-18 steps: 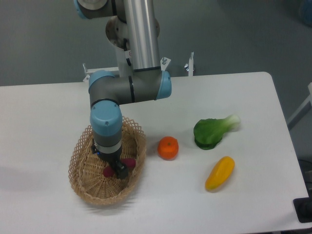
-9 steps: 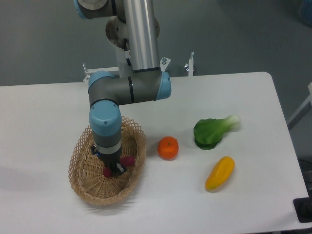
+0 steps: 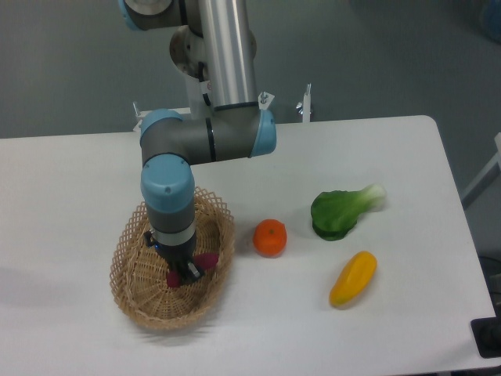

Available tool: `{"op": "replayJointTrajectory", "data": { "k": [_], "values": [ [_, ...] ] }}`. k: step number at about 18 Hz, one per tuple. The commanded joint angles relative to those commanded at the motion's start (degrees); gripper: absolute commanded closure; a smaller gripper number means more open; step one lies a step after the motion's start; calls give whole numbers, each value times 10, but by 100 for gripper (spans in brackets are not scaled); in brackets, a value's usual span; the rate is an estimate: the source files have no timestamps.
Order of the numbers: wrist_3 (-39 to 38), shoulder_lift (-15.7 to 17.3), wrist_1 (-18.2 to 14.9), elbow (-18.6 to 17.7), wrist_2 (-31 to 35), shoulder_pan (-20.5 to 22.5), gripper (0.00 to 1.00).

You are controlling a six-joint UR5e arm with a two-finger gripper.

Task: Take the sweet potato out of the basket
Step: 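Lift the sweet potato out and carry it toward the yellow pepper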

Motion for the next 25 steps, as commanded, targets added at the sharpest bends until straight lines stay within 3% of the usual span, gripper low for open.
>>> {"op": "replayJointTrajectory", "data": {
  "k": [3, 8, 13, 19, 25],
  "values": [
    [-3, 1, -10, 49, -12, 24, 67],
    [3, 19, -37, 89, -53, 90, 67],
    [55, 39, -49, 94, -54, 150, 67],
    [140, 42, -101, 110, -53, 218, 67],
    [209, 42, -112, 113, -54, 258, 67]
  ]
}}
